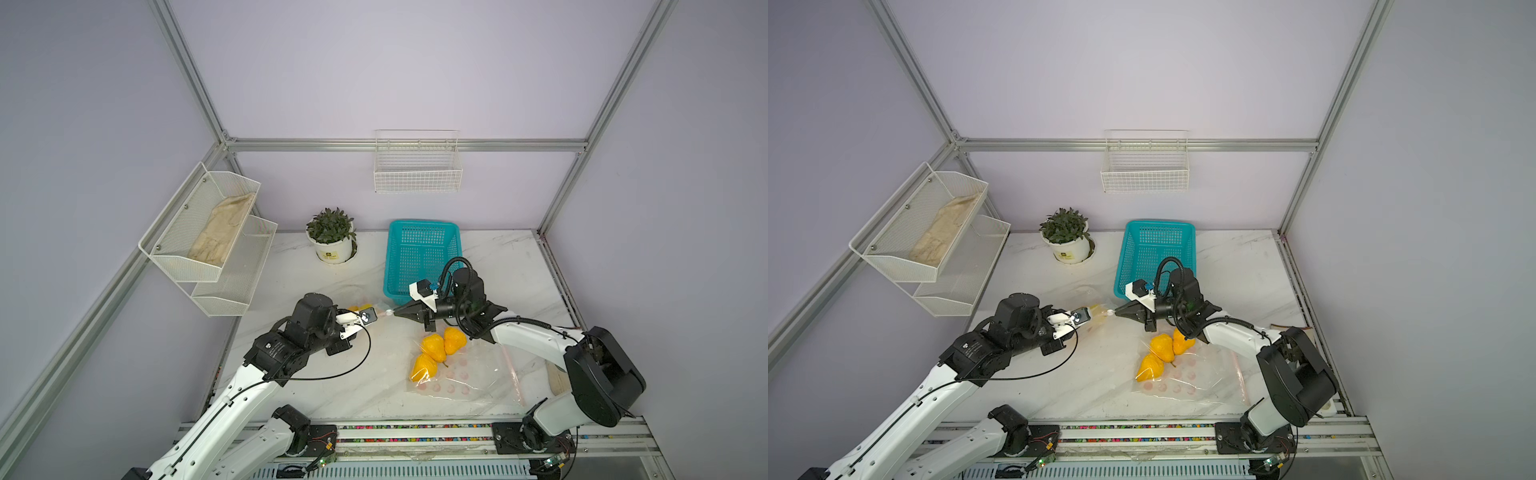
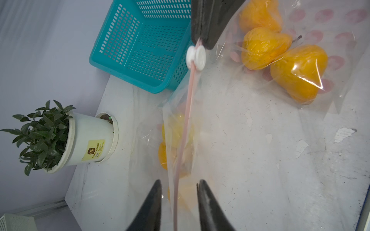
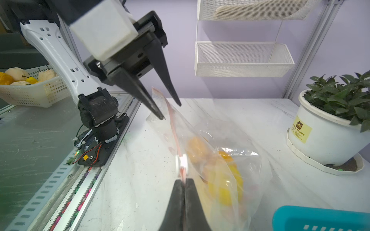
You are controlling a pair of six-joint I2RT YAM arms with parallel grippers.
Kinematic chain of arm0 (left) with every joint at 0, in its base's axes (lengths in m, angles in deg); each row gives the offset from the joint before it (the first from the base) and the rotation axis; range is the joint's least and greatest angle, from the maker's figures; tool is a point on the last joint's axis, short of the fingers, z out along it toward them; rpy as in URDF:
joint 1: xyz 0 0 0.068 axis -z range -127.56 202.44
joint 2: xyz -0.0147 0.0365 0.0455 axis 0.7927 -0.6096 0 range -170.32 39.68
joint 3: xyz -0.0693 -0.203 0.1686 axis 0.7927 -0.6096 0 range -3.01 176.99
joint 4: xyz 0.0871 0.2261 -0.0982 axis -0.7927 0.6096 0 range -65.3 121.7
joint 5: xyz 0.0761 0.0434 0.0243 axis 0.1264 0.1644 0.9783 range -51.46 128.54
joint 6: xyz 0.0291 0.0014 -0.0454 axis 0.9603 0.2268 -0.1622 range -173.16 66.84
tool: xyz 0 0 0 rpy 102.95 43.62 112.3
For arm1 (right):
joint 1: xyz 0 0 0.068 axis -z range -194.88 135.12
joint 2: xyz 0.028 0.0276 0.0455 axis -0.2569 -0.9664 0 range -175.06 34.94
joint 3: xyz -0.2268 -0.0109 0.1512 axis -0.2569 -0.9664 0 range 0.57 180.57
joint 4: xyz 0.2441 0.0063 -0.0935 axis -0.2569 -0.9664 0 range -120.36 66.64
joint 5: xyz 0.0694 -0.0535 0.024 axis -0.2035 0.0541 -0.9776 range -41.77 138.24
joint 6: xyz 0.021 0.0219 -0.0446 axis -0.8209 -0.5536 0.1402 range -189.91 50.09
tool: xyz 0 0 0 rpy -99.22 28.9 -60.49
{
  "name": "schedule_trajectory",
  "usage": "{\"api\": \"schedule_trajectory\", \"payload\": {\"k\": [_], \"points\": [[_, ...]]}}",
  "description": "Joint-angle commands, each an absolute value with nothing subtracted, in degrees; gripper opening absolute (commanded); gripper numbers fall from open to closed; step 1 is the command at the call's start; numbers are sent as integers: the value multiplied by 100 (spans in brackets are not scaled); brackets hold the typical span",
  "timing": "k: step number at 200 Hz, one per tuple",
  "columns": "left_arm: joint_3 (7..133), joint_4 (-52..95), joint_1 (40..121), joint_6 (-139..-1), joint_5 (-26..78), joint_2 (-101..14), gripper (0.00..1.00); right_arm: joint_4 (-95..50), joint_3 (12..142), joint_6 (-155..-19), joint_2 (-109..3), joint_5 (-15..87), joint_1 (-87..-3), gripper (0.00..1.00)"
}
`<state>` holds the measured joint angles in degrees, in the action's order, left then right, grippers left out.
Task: Open the zip-top bag and take out the pear
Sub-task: Unzip the zipper on the zipper food storage bag.
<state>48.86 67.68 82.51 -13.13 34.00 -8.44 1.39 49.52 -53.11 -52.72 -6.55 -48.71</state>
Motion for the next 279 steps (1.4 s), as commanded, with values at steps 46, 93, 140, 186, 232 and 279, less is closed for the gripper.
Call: {"api": "schedule_trajectory", "payload": {"k": [46,93,140,186,232,279], "points": [[6009,6260,8231,-2356,1940,-1584,95,20,5374,-5250,-5364,-555,-4925,0],[6589,6498,8061,-2035,903,-2397,81,-264,5503,-5067,-5340,-540,-4999,0],[6875,6820,7881,-1762,295,-2916,55,-384,5535,-4999,-5325,-510,-5022,0],[6658,6977,7811,-1523,346,-2864,45,-500,5567,-4931,-5289,-477,-5022,0],[6521,6970,7782,-1454,587,-2888,41,-456,5561,-4999,-5290,-496,-5030,0],[6607,7000,7784,-1440,435,-3129,39,-376,5500,-5040,-5260,-494,-5048,0]]}}
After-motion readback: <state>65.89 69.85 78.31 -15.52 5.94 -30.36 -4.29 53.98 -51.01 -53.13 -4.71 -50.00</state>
